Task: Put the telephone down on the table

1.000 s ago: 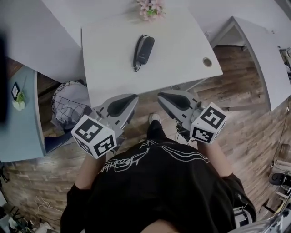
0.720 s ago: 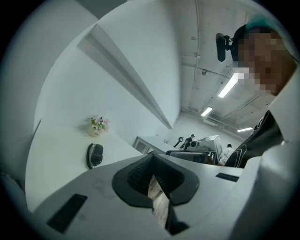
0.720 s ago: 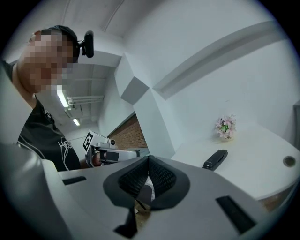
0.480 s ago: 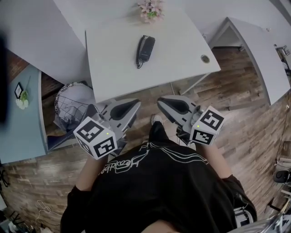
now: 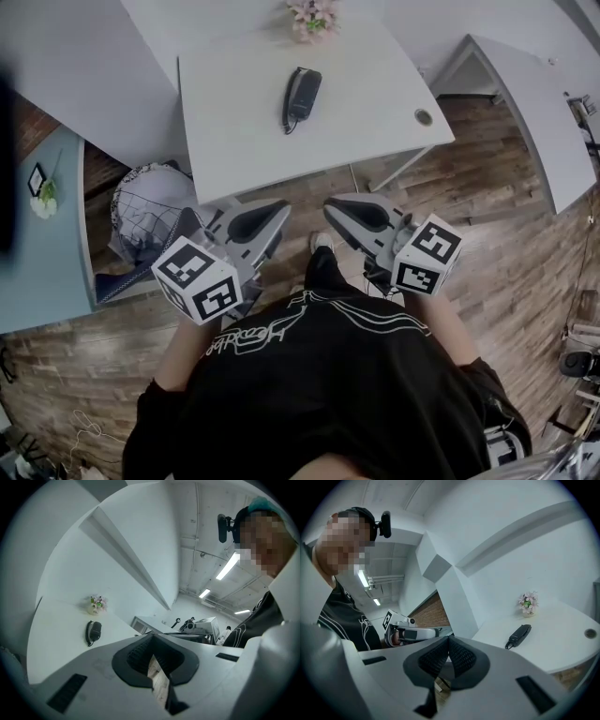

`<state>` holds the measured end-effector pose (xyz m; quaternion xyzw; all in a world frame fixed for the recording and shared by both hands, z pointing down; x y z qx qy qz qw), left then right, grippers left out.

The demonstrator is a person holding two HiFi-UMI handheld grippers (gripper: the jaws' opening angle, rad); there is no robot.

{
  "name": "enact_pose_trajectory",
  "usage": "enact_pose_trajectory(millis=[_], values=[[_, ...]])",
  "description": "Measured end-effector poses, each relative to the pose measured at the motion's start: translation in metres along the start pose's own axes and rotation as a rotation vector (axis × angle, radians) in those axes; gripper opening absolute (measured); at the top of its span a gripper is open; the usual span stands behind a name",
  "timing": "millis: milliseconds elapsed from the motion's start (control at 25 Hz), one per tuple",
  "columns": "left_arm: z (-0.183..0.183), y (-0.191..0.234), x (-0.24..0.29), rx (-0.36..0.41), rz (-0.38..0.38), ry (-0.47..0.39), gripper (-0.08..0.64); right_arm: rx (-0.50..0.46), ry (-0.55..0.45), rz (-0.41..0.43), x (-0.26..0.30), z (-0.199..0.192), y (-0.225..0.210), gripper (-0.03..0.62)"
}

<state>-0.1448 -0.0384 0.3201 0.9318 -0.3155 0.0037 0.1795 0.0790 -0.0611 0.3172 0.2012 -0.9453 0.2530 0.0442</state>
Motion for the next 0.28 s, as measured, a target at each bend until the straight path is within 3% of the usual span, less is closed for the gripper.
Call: enact_pose_trajectory(millis=[280], values=[[-0.0048,0.0038,0.0,-0.008,0.02,-0.007,0.008,0.01,0.009,-0.001,-0.0004,-0.0029,-0.0027,0.038]])
Point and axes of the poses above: the fingertips, and each gripper's own axes: x forward along the fingers, y to its left, z out of its top, the point moved 10 cm from there along -x, backward along the fingers, and after that the axes turned 7 degrees about x, right-handed, at the moved point
